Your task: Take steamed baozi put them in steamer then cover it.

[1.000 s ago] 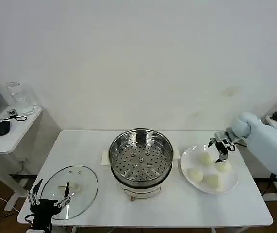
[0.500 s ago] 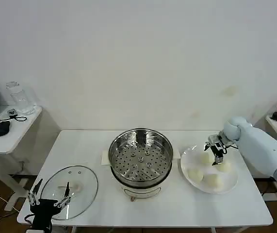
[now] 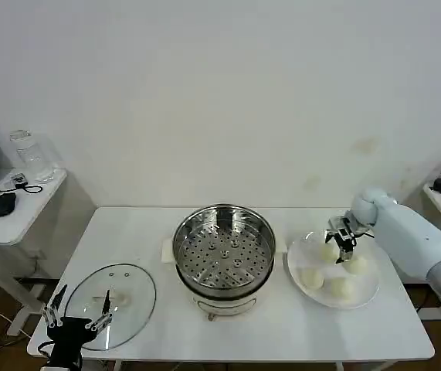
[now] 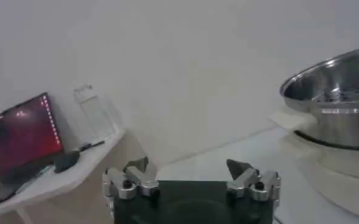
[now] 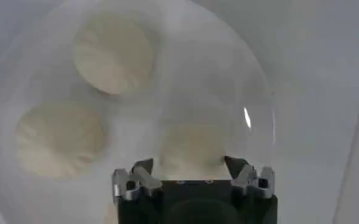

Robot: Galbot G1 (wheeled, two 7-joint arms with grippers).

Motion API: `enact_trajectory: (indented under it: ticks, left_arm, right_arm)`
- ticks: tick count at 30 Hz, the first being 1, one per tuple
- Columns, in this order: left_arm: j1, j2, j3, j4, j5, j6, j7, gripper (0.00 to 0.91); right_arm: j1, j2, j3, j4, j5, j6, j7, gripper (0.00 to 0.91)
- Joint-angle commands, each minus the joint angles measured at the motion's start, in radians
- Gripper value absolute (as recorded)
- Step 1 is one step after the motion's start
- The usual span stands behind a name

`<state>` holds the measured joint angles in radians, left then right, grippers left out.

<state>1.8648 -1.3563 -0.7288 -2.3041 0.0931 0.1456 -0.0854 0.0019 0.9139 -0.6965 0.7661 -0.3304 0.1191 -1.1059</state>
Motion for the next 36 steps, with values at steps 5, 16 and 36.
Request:
enact_trajectory:
  ticks: [5, 16, 36]
  left_arm:
    - [0.004, -0.001, 0.001, -0.006, -0.002, 0.000, 0.000, 0.907]
    - [-0.003, 0.008, 0.002, 0.004, -0.008, 0.001, 0.000, 0.907]
    - [-0.021, 0.021, -0.003, 0.016, -0.028, 0.001, 0.000, 0.907]
  right_arm:
    - [0.002, 0.002, -0.001, -0.003, 0.004, 0.002, 0.008, 0.615]
    - [0.153, -0.087, -0.072, 0.130, 0.091, -0.001, -0.011, 0.615]
    - [0.638, -0.014, -0.388, 0.432, 0.397, -0.023, 0.011, 0.615]
